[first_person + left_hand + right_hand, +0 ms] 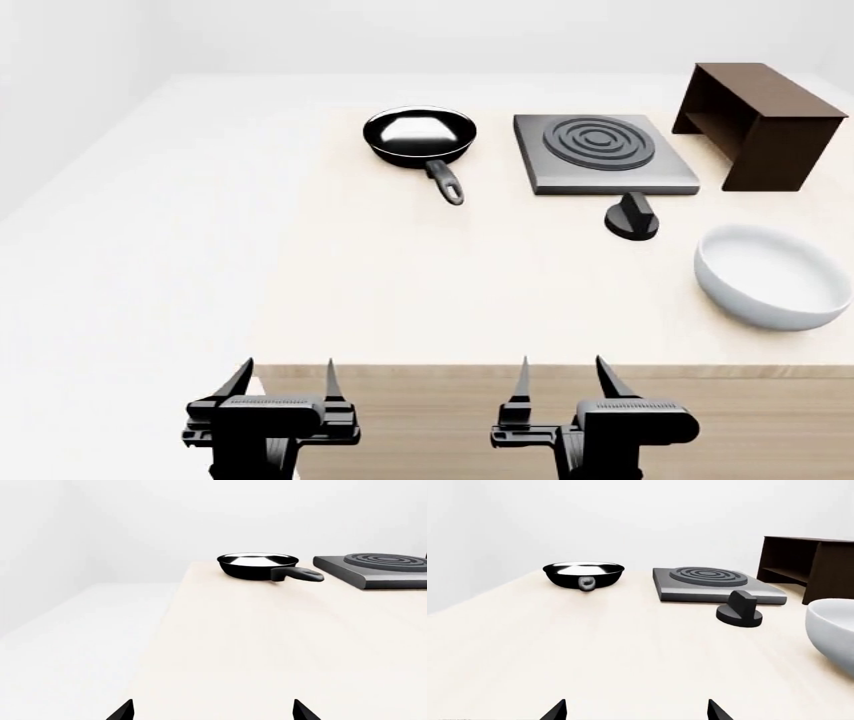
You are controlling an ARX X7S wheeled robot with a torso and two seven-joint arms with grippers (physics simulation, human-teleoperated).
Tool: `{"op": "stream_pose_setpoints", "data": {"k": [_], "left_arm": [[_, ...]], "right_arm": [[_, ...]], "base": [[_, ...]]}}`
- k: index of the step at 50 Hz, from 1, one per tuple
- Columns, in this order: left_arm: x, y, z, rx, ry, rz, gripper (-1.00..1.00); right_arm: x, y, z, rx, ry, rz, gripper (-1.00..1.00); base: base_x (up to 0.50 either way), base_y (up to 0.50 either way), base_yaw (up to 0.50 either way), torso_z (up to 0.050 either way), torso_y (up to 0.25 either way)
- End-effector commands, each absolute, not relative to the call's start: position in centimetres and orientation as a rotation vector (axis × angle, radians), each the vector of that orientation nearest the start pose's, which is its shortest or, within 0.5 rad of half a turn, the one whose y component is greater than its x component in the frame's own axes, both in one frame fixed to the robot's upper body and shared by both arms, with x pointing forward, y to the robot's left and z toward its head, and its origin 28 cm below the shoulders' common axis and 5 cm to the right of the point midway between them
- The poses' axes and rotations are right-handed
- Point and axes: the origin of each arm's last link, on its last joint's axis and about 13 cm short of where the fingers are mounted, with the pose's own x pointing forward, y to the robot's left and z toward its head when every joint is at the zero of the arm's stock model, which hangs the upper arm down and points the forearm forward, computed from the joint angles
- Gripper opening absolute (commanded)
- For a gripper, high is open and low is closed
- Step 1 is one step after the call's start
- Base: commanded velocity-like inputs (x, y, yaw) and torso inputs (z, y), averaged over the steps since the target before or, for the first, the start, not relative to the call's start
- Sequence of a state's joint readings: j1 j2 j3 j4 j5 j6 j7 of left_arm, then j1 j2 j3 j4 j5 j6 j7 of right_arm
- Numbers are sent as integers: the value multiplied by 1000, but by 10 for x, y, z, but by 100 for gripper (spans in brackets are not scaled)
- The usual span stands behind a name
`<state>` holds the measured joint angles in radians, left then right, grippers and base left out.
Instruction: Turn on the stove.
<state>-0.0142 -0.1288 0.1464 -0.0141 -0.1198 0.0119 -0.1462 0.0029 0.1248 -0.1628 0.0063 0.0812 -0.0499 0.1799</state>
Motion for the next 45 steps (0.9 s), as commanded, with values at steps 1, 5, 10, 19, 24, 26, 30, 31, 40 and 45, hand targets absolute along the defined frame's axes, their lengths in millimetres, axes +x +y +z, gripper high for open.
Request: {"op": "stream_pose_setpoints", "data": {"k": [1, 5, 10, 19, 24, 26, 30, 31, 40, 45], "left_arm": [[211, 205, 11, 6, 8, -4, 100], [211, 205, 11, 8, 7, -3, 100], [211, 205, 11, 7, 8, -4, 100], [211, 205, 11, 9, 8, -4, 100], [211, 206, 11, 9, 6, -3, 100], [211, 206, 11, 8, 6, -3, 100], [211, 206, 11, 8, 6, -4, 100], [211, 206, 12, 8, 6, -4, 100], [211, 205, 11, 8, 7, -6, 100], [211, 205, 11, 8, 7, -6, 100]], "right_arm": [[209, -94, 14, -47, -45, -32, 100], [209, -94, 13, -38, -30, -22, 100], [209, -94, 13, -34, -31, -22, 100], [210, -94, 13, -32, -28, -24, 100], [210, -94, 14, -33, -33, -27, 100], [210, -94, 14, -33, -32, -24, 100], [210, -95, 14, -29, -31, -27, 100], [210, -95, 14, -29, -31, -27, 100], [210, -95, 14, -33, -33, -27, 100], [209, -95, 14, -34, -34, -26, 100]], "base": [[0, 0, 0, 0, 0], [86, 0, 0, 0, 0], [269, 0, 0, 0, 0], [322, -1, 0, 0, 0], [327, -136, 0, 0, 0], [328, -135, 0, 0, 0], [327, -132, 0, 0, 0], [324, -129, 0, 0, 0], [327, -125, 0, 0, 0], [327, -102, 0, 0, 0]]}}
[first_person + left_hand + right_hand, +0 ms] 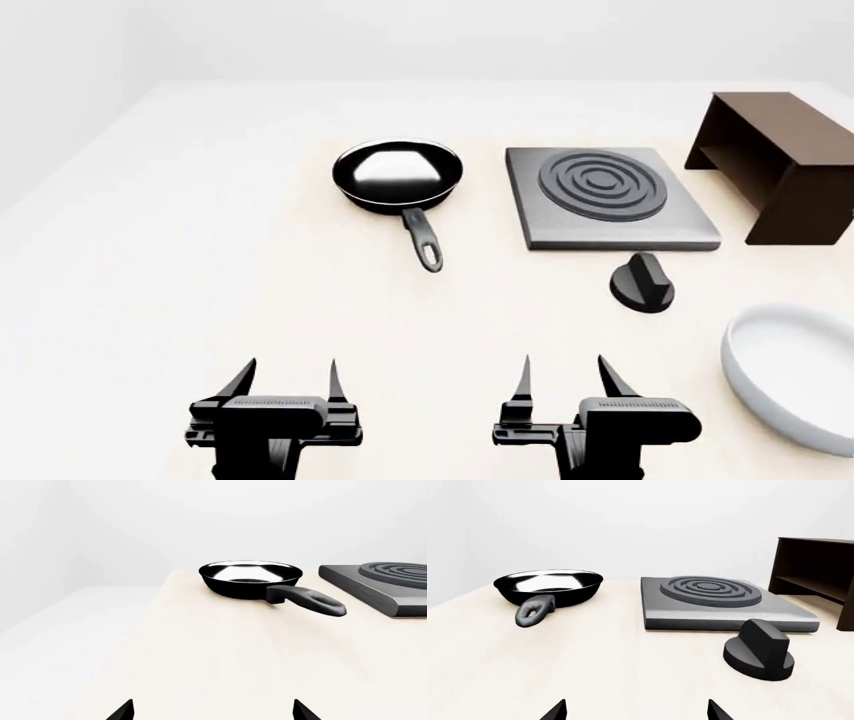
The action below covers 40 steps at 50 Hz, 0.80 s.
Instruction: Turn on the stove.
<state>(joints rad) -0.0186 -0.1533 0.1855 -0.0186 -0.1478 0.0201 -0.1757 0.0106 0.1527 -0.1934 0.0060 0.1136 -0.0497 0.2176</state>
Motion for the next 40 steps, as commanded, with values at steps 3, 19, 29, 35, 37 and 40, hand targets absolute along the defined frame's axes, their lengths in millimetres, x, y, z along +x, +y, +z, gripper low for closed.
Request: {"op": "stream_pose_setpoints", "data": {"k": [3, 19, 29, 35, 37, 40], "left_arm": [[211, 205, 12, 7, 7, -7, 100], [211, 205, 12, 7, 8, -8, 100], [211, 205, 11, 4, 9, -10, 100], [211, 204, 12, 4, 10, -14, 100], [211, 205, 12, 3, 10, -13, 100], [212, 205, 11, 3, 11, -12, 100]], "right_arm": [[210, -95, 15, -34, -34, -26, 100], [210, -95, 14, -34, -34, -27, 100], [212, -97, 16, -29, -32, -35, 100], [232, -112, 20, -17, 1, -121, 100], [234, -115, 22, -9, -1, -130, 100], [239, -120, 19, -4, 11, -158, 100]], "base": [[329, -92, 0, 0, 0], [348, -21, 0, 0, 0], [149, 0, 0, 0, 0], [0, 0, 0, 0, 0], [0, 0, 0, 0, 0], [0, 0, 0, 0, 0]]}}
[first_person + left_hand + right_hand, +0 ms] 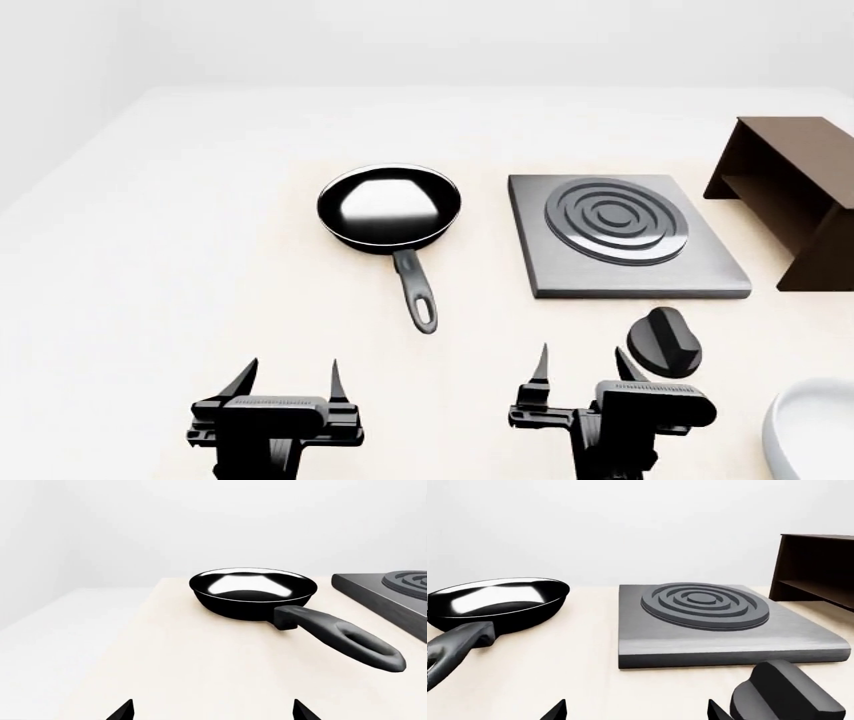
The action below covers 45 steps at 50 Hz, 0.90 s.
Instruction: Turn on the stove.
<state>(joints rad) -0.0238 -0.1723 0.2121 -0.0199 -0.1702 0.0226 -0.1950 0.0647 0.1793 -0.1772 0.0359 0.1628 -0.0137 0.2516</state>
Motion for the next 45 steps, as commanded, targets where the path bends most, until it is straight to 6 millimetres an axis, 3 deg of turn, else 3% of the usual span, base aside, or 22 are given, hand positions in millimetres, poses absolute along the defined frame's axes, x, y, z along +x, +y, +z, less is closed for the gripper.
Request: {"op": "stream_pose_setpoints", "data": {"k": [1, 25, 45], "left_arm": [[212, 204, 11, 3, 11, -13, 100], [212, 204, 11, 3, 15, -16, 100], [212, 204, 11, 5, 13, -21, 100]], "right_arm": [[240, -121, 19, -2, 14, -165, 100], [262, -137, -2, -2, 85, -258, 100], [274, -147, -8, 4, 108, -308, 100]], "base": [[0, 0, 0, 0, 0], [0, 0, 0, 0, 0], [0, 0, 0, 0, 0]]}}
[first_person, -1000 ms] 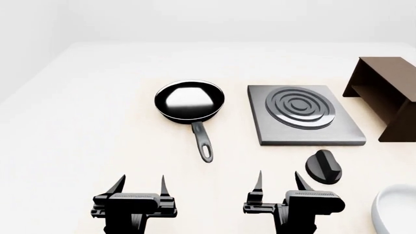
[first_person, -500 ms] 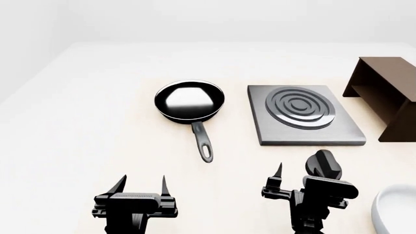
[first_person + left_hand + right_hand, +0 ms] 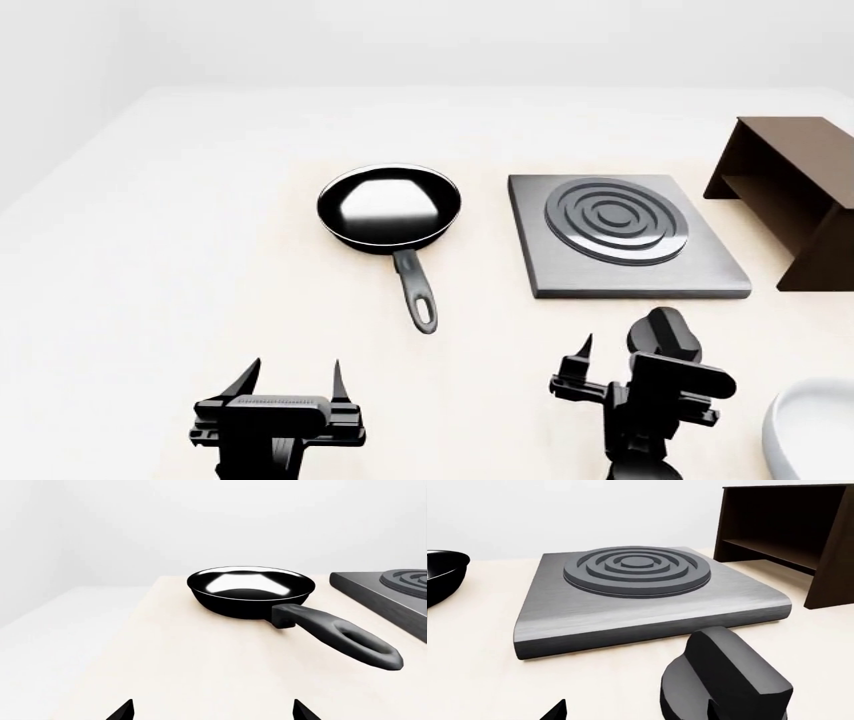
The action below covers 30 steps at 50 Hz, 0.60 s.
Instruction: Turn on the stove.
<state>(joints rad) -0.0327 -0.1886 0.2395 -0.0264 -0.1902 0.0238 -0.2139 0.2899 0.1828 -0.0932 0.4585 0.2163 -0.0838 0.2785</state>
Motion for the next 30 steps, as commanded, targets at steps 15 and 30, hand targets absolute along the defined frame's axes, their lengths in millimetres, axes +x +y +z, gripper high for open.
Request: {"op": "stream_pose_setpoints", "data": {"k": [15, 30], "left_arm": [[211, 204, 12, 4, 13, -15, 100], [211, 204, 12, 1, 13, -17, 100]], "right_arm": [[280, -155, -10, 16, 120, -344, 100], [289, -157, -16, 9, 140, -360, 100]], "base": [[0, 0, 0, 0, 0], [0, 0, 0, 0, 0]]}}
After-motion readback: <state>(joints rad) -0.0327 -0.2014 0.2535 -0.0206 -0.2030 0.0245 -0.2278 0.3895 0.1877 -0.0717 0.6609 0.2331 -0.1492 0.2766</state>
